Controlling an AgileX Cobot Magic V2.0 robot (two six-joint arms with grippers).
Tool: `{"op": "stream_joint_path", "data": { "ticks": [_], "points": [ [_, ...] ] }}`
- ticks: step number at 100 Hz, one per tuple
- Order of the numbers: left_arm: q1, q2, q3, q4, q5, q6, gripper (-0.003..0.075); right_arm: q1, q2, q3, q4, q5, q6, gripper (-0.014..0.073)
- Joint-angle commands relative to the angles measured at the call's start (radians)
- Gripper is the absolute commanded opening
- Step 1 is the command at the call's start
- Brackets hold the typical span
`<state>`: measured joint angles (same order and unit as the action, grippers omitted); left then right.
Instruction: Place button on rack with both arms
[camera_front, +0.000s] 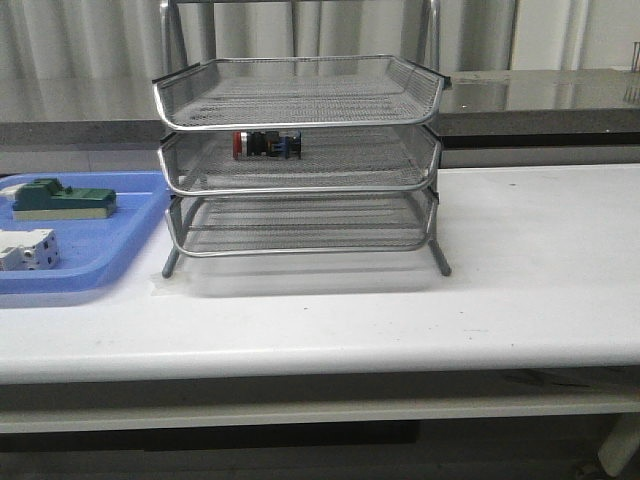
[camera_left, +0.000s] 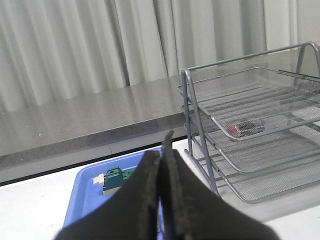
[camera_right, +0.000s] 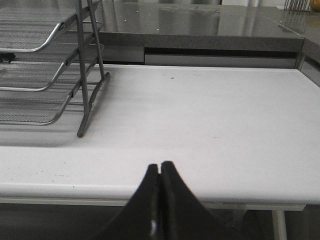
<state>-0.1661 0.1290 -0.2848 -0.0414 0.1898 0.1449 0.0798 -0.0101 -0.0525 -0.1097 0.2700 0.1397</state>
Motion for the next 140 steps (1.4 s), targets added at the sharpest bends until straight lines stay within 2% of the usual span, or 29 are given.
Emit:
{"op": "stream_joint_path", "data": {
  "ticks": [1,31,140],
  "points": [
    [0.003,0.009,-0.026,-0.008,-0.087,-0.007,-0.0020,-0.008,-0.017,0.001,-0.001,-0.127,-0.001,-0.0060],
    [0.003,0.009,-0.026,-0.008,-0.087,-0.007,-0.0020,-0.008,-0.017,0.081,-0.001,-0.221,-0.001,-0.0060],
    [0.003,0.009,-0.026,-0.008,-0.087,-0.007,-0.0020,-0.008,-0.017,0.081,-0.001,-0.222,-0.001,-0.0060]
  ]
}}
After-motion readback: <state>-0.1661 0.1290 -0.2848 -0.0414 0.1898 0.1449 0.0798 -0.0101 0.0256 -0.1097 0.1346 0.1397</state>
